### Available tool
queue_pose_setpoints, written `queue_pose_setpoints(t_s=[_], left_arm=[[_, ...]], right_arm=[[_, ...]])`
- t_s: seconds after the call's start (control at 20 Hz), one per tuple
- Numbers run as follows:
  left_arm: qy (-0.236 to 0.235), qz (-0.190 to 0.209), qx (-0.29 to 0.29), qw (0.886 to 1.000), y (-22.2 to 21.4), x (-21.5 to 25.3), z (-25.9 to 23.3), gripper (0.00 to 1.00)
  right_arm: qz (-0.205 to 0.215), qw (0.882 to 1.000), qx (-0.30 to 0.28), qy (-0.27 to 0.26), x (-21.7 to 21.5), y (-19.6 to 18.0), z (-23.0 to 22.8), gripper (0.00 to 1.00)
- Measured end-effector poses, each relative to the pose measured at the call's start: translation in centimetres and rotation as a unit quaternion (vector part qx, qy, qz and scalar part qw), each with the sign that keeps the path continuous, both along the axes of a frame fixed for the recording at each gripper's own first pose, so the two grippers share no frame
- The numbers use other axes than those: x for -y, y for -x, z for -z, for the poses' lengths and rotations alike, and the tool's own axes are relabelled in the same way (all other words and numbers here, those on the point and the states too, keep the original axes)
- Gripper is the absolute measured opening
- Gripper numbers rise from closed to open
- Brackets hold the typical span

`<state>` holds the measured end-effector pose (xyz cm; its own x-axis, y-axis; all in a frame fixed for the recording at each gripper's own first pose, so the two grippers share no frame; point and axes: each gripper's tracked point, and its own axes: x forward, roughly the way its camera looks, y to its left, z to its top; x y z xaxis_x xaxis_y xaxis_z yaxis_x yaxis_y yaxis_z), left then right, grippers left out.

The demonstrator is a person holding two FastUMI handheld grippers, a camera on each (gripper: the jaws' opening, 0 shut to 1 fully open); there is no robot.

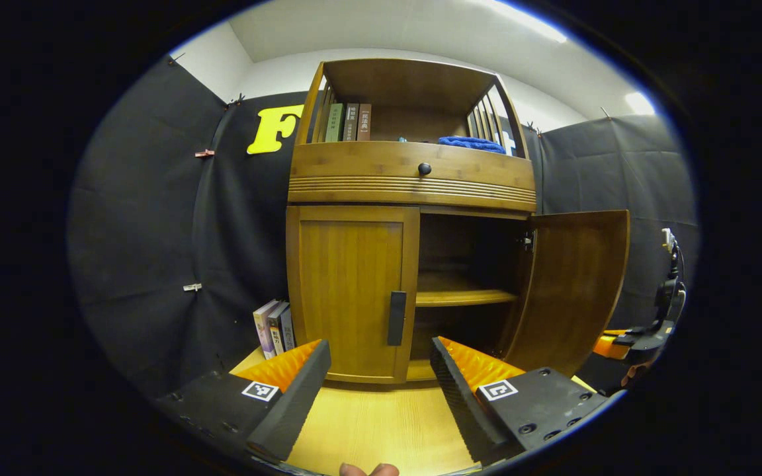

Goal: Open the right door of the double-door shoe cabinet with the right hand, and open the left door with the left hand.

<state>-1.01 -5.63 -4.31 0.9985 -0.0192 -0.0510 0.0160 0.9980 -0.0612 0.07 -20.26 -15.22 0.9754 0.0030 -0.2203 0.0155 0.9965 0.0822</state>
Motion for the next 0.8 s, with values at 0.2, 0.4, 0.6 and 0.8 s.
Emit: queue_pose_setpoints(t_s=[0.2,0.4,0.6,0.8], left_arm=[[0.0,-0.001,-0.004,1.0,-0.3,0.9,0.2,0.94],[0.001,-0.003,-0.005,1.0,-0.9,1.8,0.1,0.94],[-0.004,-0.001,-0.005,1.0,-2.1,2.9,-0.3,0.94],[-0.01,0.012,-0.001,1.0,-4.3,4.6,-0.4,0.94]], right_arm=[[0.025,1.0,0.01,0.004,3.6,0.3,-1.0,0.17],[0.018,1.0,0.009,0.001,3.9,0.8,-1.2,0.17],[0.038,0.997,0.032,0.056,5.0,0.9,-2.9,0.25],[0.063,0.993,0.063,0.08,7.0,2.0,-5.5,0.68]])
